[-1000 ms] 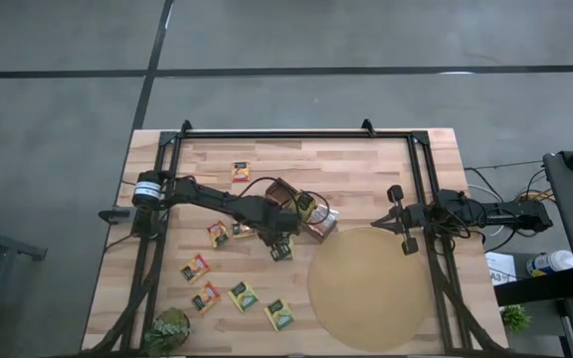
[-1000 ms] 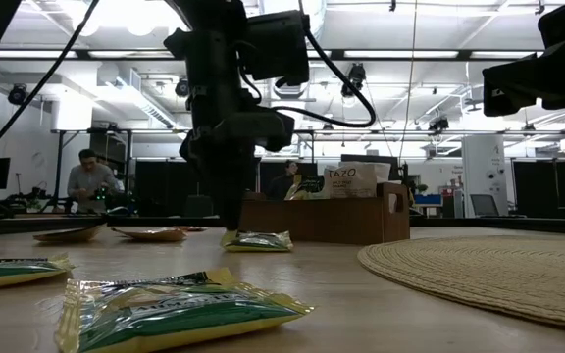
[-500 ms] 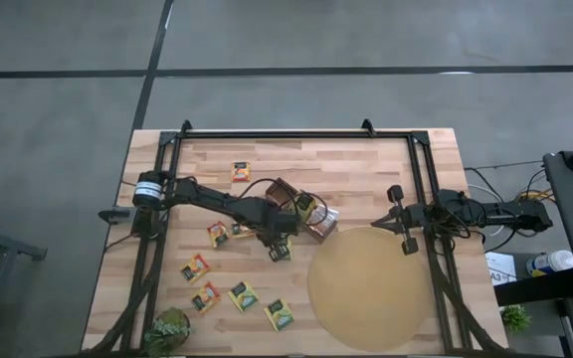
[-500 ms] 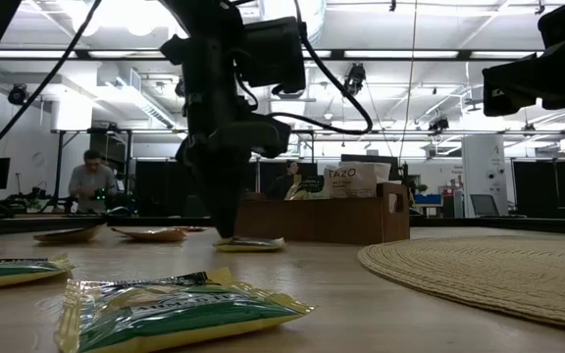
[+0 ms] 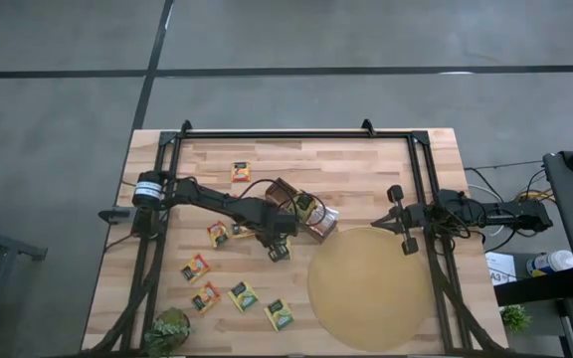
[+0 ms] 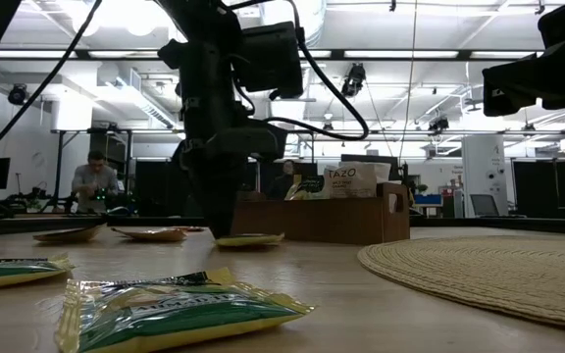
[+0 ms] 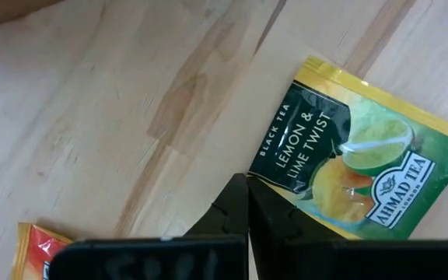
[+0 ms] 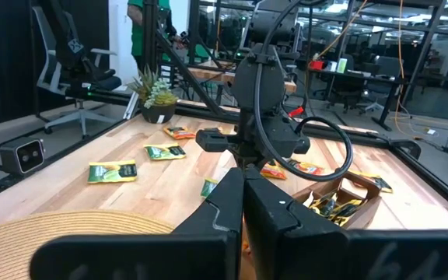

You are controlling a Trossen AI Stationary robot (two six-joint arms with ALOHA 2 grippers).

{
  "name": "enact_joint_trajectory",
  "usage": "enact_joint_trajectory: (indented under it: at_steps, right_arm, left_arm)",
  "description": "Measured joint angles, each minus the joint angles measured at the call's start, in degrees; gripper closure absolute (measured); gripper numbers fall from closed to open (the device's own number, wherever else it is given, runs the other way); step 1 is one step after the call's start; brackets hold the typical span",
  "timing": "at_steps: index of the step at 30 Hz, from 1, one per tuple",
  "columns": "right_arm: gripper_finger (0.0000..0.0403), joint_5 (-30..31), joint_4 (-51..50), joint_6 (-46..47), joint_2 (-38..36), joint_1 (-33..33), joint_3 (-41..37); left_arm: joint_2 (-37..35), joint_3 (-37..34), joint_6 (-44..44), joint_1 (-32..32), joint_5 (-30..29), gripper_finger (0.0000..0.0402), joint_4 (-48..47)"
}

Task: Pick & Place Tea
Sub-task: Put the yellow tea bag into the middle section of the wooden organizer

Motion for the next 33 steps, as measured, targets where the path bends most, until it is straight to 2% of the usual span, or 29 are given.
enact_joint_trajectory:
  at_steps: [7, 17, 22, 33]
  right_arm:
    - [0.0394, 0.0, 0.0, 0.0, 0.0, 0.0, 0.0]
    - [0.0394, 0.0, 0.0, 0.0, 0.0, 0.0, 0.0]
    - [0.0394, 0.0, 0.0, 0.0, 0.0, 0.0, 0.0]
    - [0.0394, 0.0, 0.0, 0.0, 0.0, 0.0, 0.0]
  left_arm:
    - [0.0, 0.0, 0.0, 0.0, 0.0, 0.0392, 0.1]
    - [0.0, 0.0, -1.0, 0.0, -0.9, 0.0278, 0.1]
    - [0.0, 0.6, -1.3, 0.0, -1.1, 0.0240, -0.3]
    - [0.0, 5.0, -1.3, -0.1, 0.7, 0.0232, -3.5]
